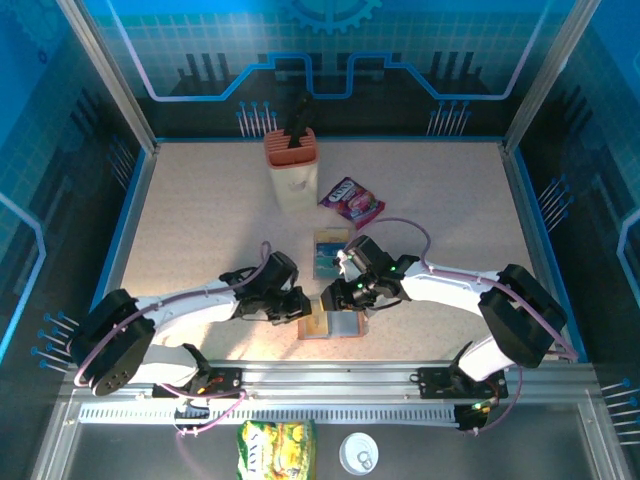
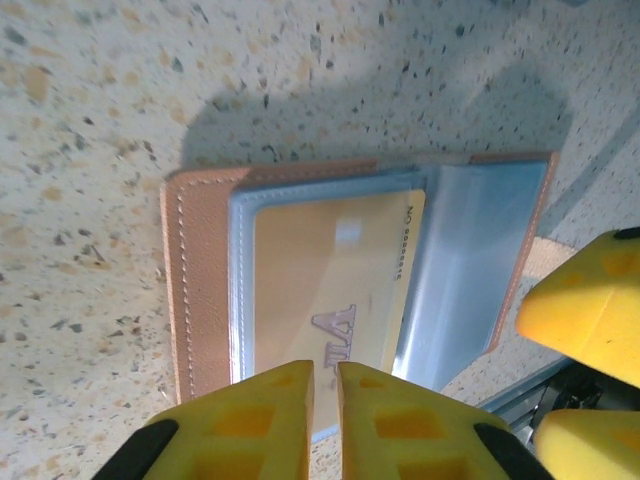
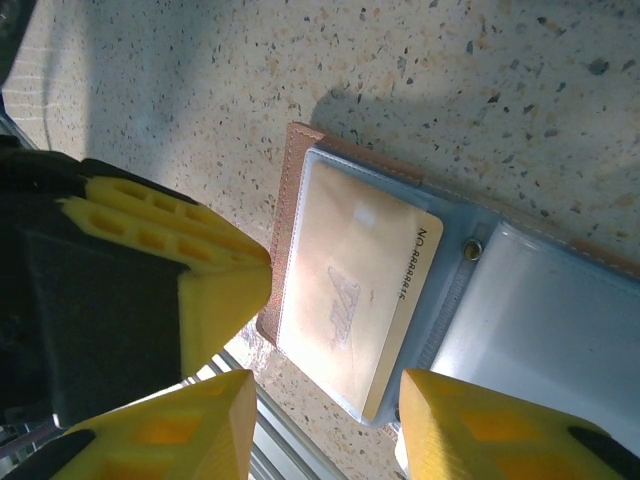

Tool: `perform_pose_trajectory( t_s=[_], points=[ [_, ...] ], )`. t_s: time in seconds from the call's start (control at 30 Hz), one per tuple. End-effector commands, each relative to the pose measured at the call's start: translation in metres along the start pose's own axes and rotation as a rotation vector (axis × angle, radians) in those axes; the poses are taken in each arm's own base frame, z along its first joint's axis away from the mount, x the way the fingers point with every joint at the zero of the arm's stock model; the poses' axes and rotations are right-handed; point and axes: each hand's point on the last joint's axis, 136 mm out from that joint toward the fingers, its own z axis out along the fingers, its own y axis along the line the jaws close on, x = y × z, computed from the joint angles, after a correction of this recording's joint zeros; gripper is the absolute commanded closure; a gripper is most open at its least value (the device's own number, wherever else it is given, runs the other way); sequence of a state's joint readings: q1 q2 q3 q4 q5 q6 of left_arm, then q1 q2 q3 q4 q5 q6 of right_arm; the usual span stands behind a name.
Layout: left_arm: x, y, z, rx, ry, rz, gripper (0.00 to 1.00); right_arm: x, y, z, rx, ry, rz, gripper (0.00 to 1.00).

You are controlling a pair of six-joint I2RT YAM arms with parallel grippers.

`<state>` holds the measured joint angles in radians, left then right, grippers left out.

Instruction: Take the credit cards out of the card holder

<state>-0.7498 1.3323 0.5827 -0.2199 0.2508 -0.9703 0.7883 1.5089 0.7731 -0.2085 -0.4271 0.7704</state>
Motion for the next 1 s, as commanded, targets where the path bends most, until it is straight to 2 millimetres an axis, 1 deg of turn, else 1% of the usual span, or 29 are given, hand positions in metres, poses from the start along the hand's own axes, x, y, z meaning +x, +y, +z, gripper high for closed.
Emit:
perform_pose_trajectory(
  t_s=[0.0, 0.13, 0.27, 0.43, 0.63, 0.8, 0.97],
  points=[
    [0.000, 0.000, 0.006, -0.020, 0.007, -0.010, 0.88, 0.006, 0.009, 0.002, -0.023, 0.025, -0.004, 0.57],
    [0.000, 0.000, 0.007, -0.027, 0.005, -0.004, 0.91, 0.006, 0.010, 0.003, -0.023, 0.029, -0.007, 0.57],
    [0.000, 0.002, 0.003, -0.040, -0.007, 0.006, 0.92, 0.005, 0.009, 0.004, -0.022, 0.030, -0.005, 0.57],
    [-0.003, 0.000, -0.004, -0.026, -0.040, 0.016, 0.92, 0.006, 0.012, 0.002, -0.016, 0.038, -0.008, 0.57],
    [-0.003, 0.003, -0.006, -0.024, -0.056, 0.012, 0.93, 0.007, 0.012, -0.002, 0.011, 0.048, -0.024, 0.57],
    [-0.003, 0.002, -0.006, -0.013, -0.056, 0.006, 0.93, 0.009, 0.010, 0.000, 0.015, 0.052, -0.016, 0.57],
    [-0.006, -0.002, -0.012, -0.005, -0.083, 0.026, 0.93, 0.012, 0.013, 0.002, 0.016, 0.063, -0.022, 0.57]
  ],
)
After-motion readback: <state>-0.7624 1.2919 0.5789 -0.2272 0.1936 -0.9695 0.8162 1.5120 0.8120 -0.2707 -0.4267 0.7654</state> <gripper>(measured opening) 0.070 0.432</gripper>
